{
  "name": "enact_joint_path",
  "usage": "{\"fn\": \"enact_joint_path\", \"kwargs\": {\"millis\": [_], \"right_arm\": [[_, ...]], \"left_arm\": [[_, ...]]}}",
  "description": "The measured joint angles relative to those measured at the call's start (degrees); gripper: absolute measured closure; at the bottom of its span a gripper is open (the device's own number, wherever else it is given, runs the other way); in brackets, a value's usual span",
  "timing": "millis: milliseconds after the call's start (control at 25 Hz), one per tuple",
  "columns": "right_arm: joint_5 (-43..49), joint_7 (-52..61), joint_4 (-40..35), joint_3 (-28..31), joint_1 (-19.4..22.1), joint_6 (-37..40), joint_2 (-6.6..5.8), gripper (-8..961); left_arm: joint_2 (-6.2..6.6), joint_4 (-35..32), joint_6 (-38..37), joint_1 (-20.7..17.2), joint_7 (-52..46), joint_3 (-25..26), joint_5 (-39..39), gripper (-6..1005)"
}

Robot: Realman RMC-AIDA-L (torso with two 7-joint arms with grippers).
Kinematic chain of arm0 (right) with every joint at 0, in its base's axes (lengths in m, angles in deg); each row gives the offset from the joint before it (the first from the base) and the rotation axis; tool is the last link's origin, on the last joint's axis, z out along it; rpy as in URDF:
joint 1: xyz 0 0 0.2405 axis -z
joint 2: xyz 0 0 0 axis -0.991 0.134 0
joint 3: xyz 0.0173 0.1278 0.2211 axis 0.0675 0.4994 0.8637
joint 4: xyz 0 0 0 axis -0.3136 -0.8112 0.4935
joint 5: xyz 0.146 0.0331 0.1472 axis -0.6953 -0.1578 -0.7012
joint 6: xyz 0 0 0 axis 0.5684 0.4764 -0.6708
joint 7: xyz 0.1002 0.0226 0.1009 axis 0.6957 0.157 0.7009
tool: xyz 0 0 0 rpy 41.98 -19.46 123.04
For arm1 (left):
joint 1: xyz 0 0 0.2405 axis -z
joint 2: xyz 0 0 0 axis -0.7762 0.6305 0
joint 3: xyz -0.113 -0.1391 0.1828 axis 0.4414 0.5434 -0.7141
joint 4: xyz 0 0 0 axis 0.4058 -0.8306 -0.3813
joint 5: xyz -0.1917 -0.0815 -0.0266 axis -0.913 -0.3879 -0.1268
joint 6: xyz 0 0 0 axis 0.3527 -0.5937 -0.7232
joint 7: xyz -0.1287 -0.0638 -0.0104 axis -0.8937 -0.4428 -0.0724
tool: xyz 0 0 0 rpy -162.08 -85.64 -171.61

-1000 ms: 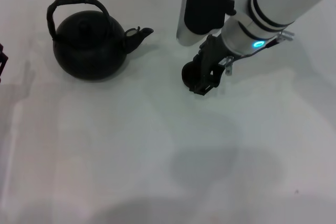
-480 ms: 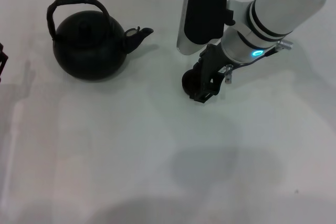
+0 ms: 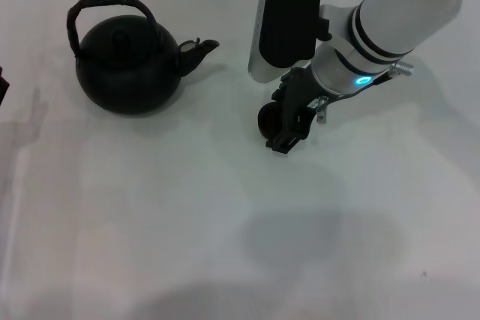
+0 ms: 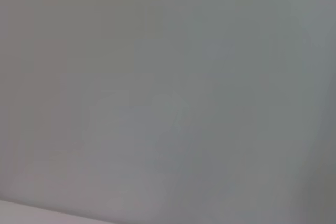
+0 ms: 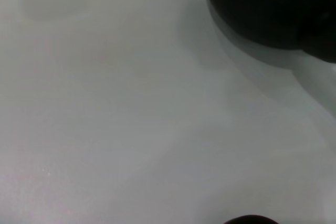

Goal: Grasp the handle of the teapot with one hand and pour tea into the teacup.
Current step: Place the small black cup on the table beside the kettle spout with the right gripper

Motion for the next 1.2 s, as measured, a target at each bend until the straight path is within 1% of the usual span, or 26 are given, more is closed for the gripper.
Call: {"fn": "enact_joint_path", "kwargs": {"millis": [320,440,720,920,1080,1200], "right_arm": [[0.0,0.0,-2.8,0.5,2.3,0.3,-0.13,79],[0.1,-0.5,-4.6,1.6,3.9,0.5,-0.21,80],[-0.3,-1.5,-6.3,3.5,6.3,1.7,-0.18,81],[-5.5,-6.2,-7.8,7.3,8.9,2.0,-0.26,81],[-8.7,-9.9,-7.8,12.5,11.6,2.7,-0.28,82],[-14.0,-14.1,-7.5,16.8,14.3,4.0,-0.42,82]], "left_arm": [[0.0,0.1,0.0,0.1,0.0,0.0,0.0,112],[0.0,0.1,0.0,0.2,0.1,0.2,-0.2,112],[-0.07,0.1,0.0,-0.2,0.2,1.4,-1.4,112],[-0.08,0.1,-0.1,-0.3,0.3,1.5,-1.5,111],[-0.11,0.1,-0.5,-0.3,0.4,1.5,-1.5,111],[-0.17,0.1,-1.4,-0.6,0.4,1.5,-1.5,111]]}}
